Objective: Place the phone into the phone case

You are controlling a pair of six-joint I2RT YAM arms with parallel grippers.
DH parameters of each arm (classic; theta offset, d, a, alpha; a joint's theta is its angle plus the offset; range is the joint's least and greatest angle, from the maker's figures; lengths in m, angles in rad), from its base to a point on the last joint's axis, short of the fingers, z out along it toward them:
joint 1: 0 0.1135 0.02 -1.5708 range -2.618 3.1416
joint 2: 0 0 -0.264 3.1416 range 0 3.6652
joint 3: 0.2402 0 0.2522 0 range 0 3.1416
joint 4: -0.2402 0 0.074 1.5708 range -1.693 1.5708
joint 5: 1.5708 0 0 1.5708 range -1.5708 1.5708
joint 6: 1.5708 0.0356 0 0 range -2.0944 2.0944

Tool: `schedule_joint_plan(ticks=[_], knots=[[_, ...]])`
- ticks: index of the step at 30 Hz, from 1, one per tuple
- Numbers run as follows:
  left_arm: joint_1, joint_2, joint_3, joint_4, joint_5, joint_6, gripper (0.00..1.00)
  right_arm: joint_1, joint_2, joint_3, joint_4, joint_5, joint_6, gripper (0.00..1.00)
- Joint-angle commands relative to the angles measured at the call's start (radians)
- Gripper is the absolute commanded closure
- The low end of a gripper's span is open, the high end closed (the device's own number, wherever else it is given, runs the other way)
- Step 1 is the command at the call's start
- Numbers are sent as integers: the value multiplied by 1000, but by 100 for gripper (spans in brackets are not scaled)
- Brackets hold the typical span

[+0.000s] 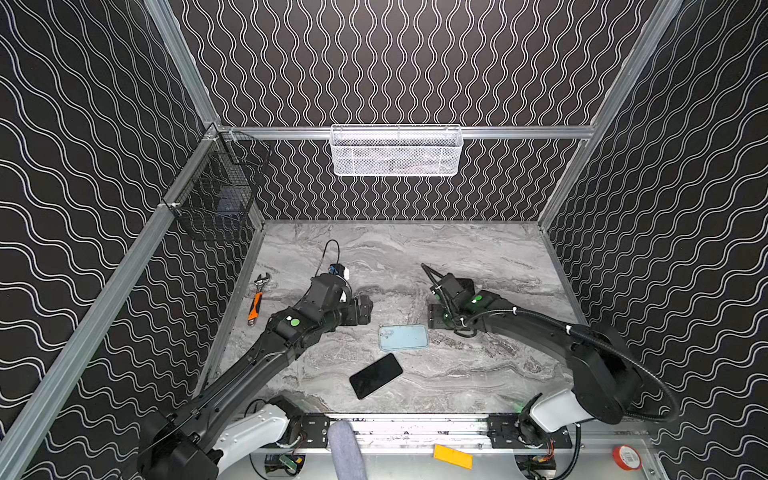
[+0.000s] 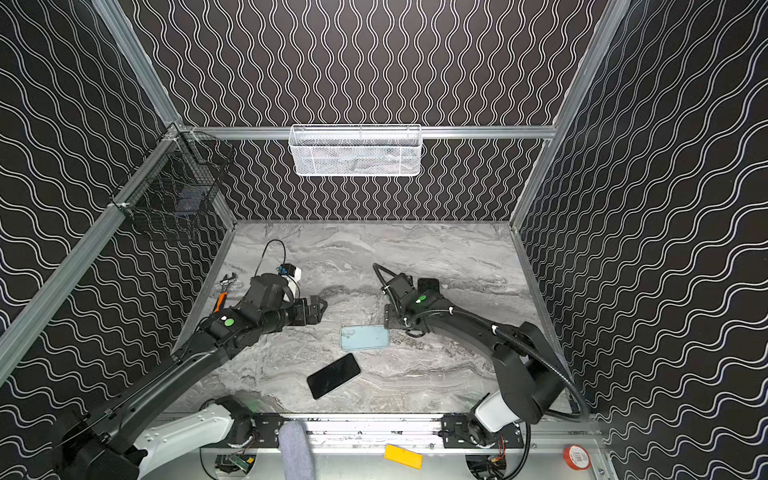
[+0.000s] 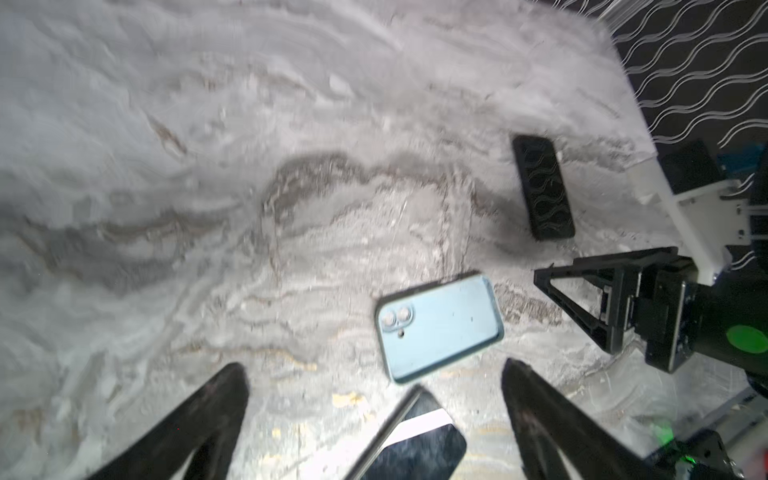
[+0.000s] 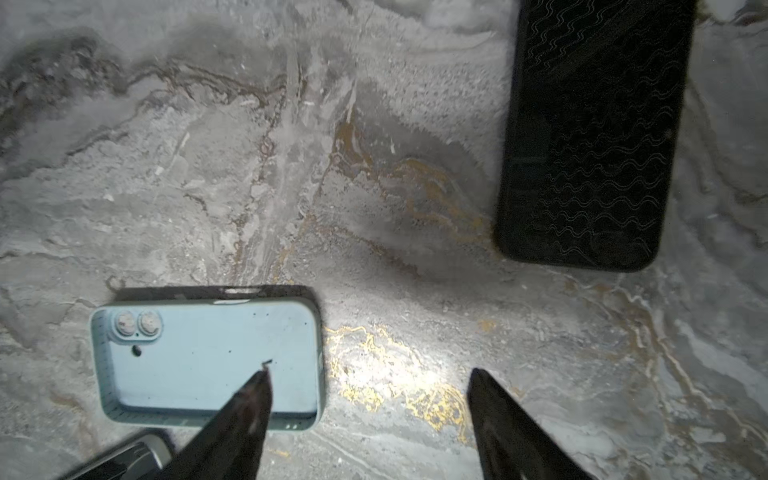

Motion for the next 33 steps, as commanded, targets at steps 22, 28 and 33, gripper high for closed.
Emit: schedule_joint_plan(ticks=[22,28,33], knots=[[10,-35,-53,14,-2,-50,2,72,180,5,107,-13,133,72],[12,-52,-64,15,-17,-43,2,71,190,9,79,20,101,80],[13,-39,-62,25,-23,-38,2,71,192,10,77,18,80,81]])
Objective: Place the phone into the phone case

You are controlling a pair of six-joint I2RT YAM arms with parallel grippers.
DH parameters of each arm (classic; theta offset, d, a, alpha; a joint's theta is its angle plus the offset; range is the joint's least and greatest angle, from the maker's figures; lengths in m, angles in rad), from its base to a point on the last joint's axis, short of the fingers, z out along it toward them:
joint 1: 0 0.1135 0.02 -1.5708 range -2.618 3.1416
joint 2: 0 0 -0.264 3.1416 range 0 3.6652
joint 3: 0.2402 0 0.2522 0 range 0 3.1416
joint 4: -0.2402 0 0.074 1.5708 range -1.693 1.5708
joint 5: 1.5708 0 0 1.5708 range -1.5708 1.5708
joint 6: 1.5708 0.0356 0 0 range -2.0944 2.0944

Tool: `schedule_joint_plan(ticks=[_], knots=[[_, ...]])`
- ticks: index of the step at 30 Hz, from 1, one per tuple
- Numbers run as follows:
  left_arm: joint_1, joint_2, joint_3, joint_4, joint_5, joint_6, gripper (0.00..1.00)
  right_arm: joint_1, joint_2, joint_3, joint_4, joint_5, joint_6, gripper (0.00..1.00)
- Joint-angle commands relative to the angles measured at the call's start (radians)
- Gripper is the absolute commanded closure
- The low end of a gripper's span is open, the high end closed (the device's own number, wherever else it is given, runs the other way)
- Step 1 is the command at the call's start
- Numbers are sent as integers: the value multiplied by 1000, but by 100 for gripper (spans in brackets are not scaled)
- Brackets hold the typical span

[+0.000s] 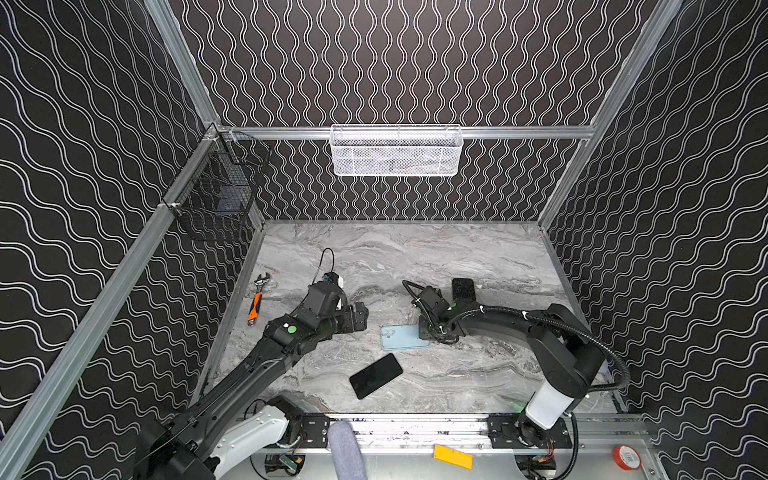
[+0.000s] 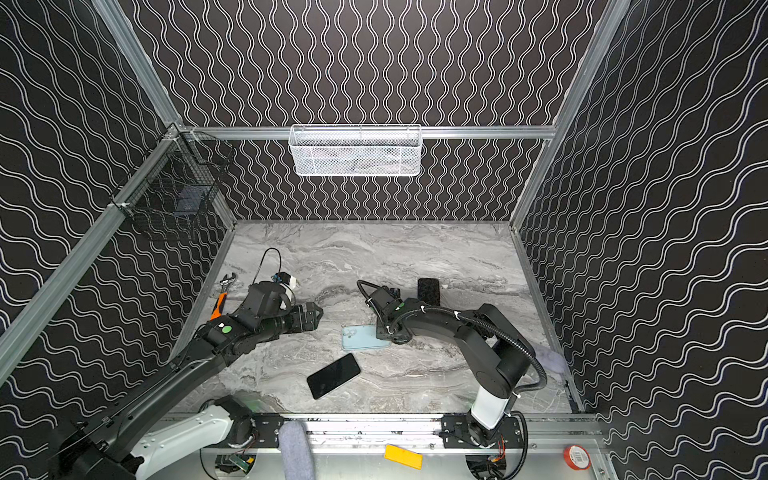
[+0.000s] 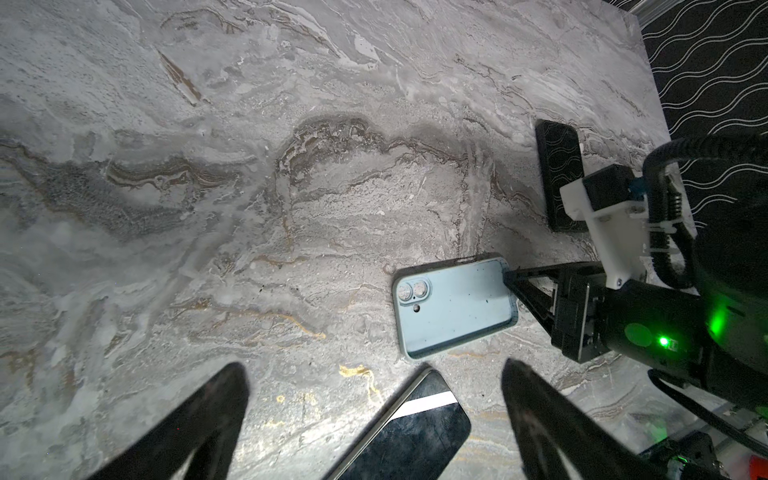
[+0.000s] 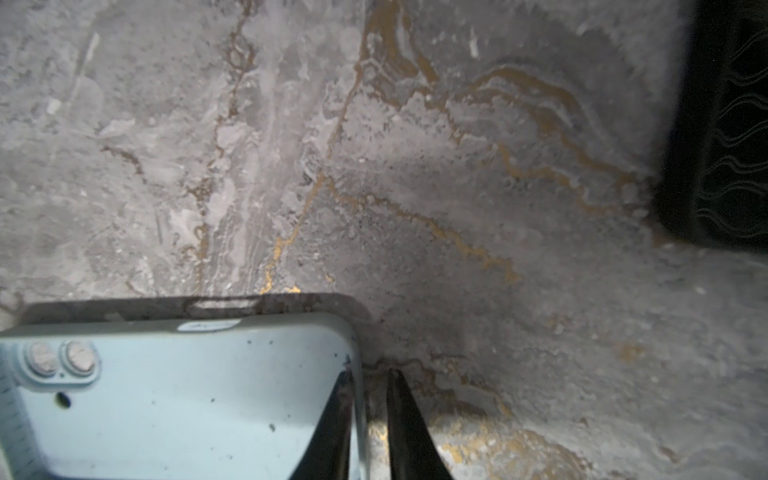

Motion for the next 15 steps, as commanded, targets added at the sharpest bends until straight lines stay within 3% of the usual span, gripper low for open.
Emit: schedule_joint_plan(ticks=[1,6,9,15], knots=[[2,14,1,42,-10,12,2,1,11,8,-18,11,-15,81],[3,33,10,51,-4,16,2,1,46,63,-40,15,-15,88],[2,32,9,56,-6,21,2,1,34,58,-53,33,-10,97],[3,34,6,67,-13,36,2,-9,-39,27,-118,85,-22,100]])
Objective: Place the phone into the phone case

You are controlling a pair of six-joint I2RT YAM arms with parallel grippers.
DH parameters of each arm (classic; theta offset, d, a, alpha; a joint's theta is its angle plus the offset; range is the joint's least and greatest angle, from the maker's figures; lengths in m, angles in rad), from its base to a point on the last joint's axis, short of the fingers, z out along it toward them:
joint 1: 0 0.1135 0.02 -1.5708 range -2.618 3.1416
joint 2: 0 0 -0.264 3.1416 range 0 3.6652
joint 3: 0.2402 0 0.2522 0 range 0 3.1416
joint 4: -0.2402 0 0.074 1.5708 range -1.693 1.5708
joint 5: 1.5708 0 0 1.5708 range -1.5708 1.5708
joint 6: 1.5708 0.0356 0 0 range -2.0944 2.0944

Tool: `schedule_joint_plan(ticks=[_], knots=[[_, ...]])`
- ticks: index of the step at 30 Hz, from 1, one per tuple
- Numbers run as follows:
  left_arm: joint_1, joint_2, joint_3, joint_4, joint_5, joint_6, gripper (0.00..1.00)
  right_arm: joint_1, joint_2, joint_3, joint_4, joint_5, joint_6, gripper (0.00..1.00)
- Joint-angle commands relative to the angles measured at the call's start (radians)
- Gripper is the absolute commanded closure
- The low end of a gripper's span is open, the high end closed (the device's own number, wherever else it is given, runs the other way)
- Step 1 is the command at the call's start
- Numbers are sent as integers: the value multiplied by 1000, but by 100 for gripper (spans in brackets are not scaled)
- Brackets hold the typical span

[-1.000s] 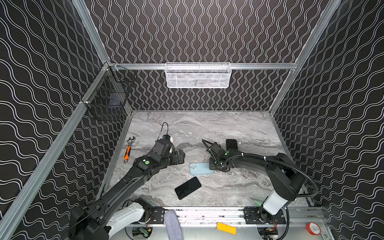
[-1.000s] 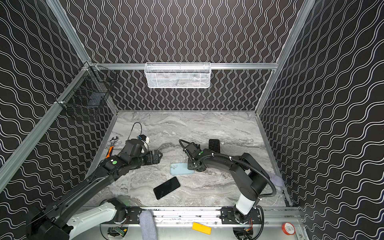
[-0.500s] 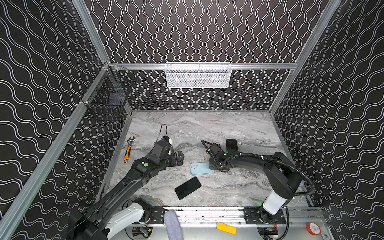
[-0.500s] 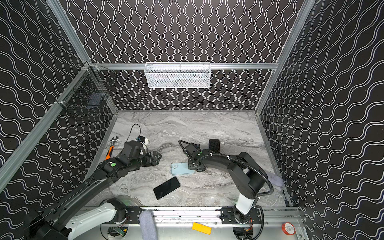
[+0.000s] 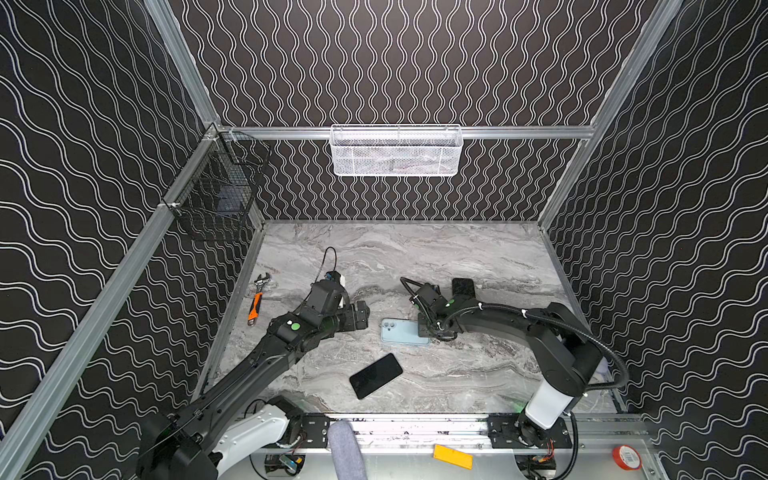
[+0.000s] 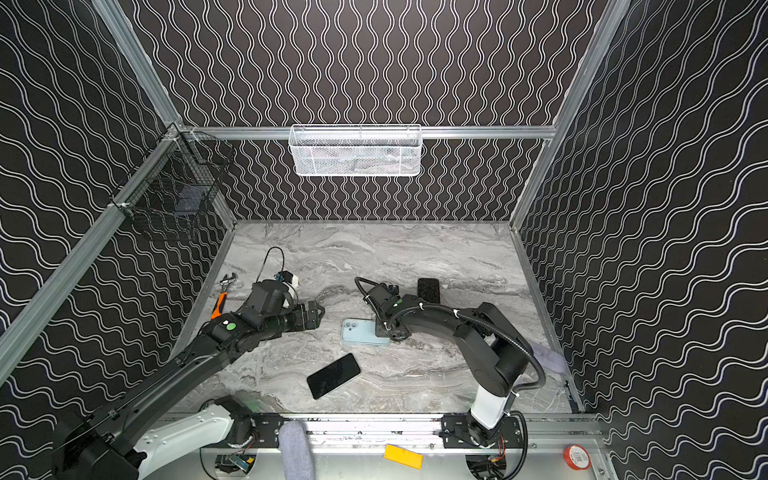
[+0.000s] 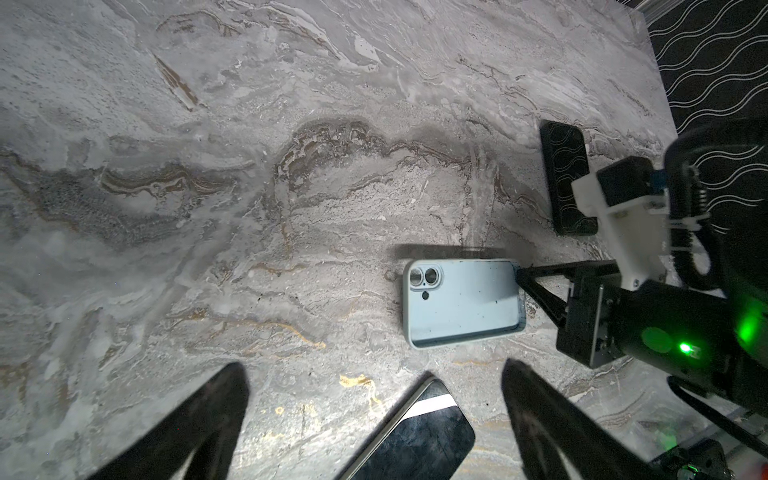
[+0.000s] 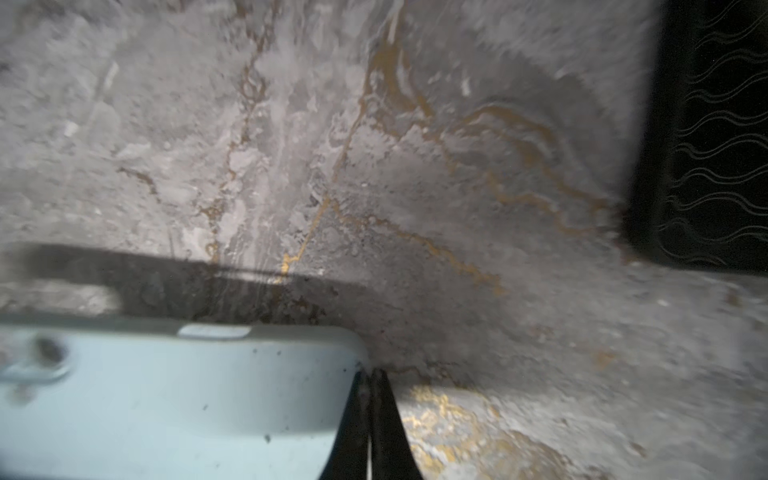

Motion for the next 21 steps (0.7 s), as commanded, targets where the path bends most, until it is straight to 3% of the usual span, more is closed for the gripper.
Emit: schedule_joint_plan(ticks=[1,11,21], knots=[[3,5,7,41,-8,29,1,-9,-50,-20,-74,56,-14,100],[2,-18,13,25,-25,66,2,-70,-194,-133,-210,124,-84,100],[2,-17,20,19,-9,78,2,-73,-195,-144,-240,149,-138,99]])
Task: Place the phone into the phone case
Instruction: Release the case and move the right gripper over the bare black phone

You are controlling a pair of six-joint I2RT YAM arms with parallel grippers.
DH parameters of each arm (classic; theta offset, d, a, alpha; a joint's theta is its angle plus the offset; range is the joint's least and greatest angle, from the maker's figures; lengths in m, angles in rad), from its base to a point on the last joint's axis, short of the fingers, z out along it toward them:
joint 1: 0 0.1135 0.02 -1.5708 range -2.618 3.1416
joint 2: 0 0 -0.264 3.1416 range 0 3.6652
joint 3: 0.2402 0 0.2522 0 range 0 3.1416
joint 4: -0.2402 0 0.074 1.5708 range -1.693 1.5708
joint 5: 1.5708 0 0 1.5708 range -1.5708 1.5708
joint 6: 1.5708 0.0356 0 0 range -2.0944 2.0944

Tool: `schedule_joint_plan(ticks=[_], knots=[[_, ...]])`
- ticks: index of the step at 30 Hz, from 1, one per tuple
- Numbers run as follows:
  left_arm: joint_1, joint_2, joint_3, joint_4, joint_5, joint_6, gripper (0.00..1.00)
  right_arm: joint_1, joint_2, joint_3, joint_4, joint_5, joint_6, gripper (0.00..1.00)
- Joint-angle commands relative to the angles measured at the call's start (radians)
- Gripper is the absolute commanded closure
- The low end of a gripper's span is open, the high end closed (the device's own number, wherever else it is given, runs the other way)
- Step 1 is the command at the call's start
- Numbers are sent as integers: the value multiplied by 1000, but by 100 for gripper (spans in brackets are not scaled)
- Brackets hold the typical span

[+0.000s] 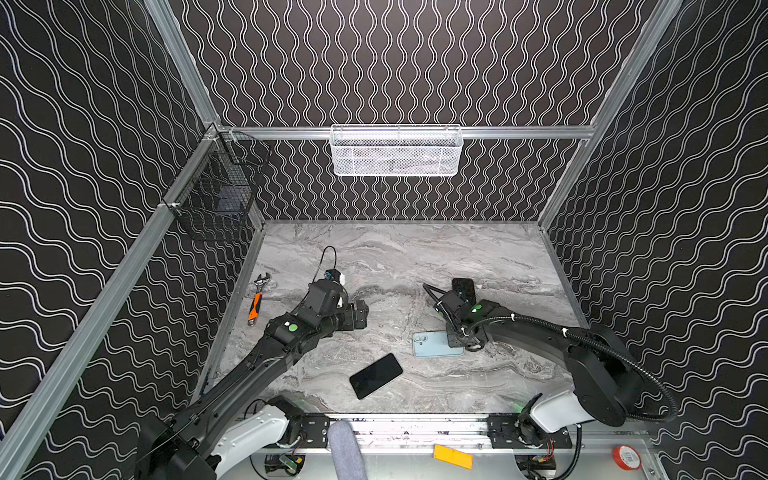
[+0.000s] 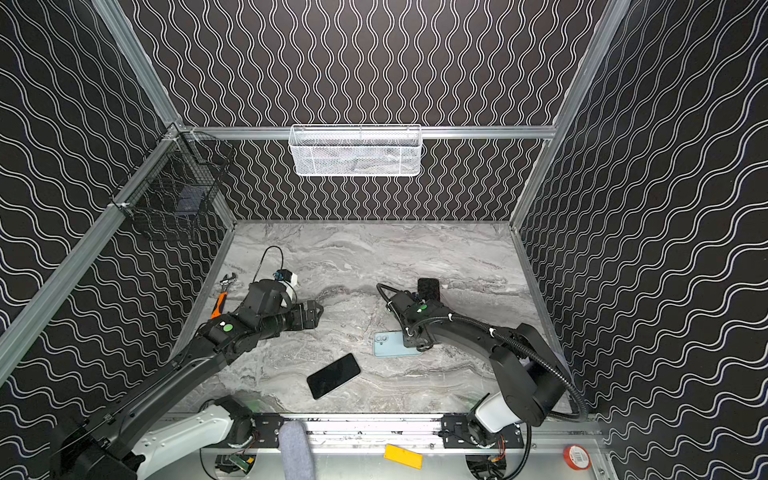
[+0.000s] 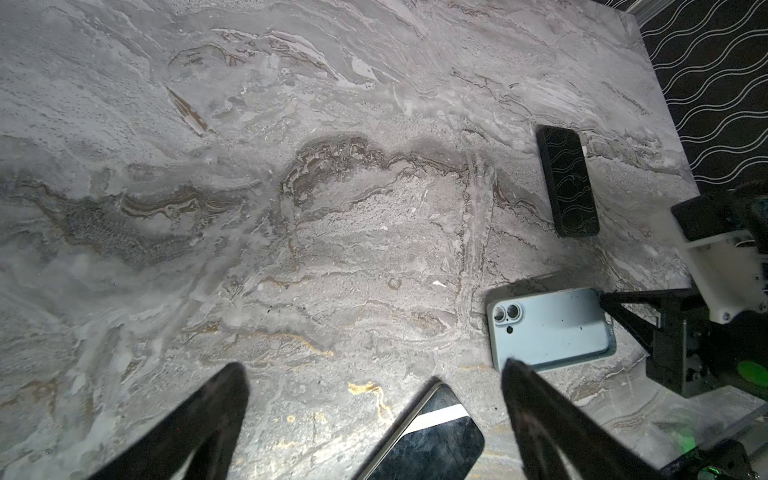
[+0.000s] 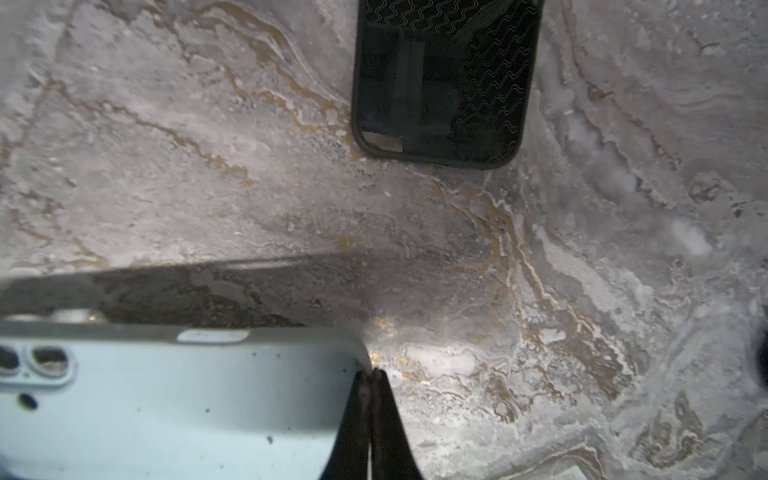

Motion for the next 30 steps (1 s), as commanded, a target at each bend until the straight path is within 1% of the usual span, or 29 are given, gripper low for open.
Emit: schedule_joint_plan(ticks=[1,2,4,6,8,11,13,15,17,20,22,26,30], knots=[[1,2,15,15,4,32,2,-1,25,11,-39,30,-10,95],[1,2,19,8,2,35,2,-1,35,17,-47,39,-5,92],[2,8,24,-2,4,43,2,-1,48,29,-61,60,3,83],[3,25,29,-18,12,52,2,-1,34,40,-64,72,2,81],[3,52,34,-35,26,52,2,0,4,51,-58,68,-3,67],[3,95,45,-60,63,38,2,4,-73,59,-25,22,-18,51],[5,113,46,-70,83,15,2,13,-140,55,20,-65,-36,46],[9,127,43,-83,103,-9,2,22,-217,22,124,-251,-64,36],[18,146,42,-105,121,-12,2,38,-278,-28,222,-417,-66,29],[37,164,30,-131,151,-25,2,82,-327,-110,333,-613,-68,24],[54,171,9,-125,202,-37,3,124,-328,-146,379,-695,-70,22],[72,191,-36,-80,301,-50,6,240,-261,-173,451,-746,-82,21],[91,228,-47,-60,371,-62,8,327,-153,-141,517,-777,-87,21]])
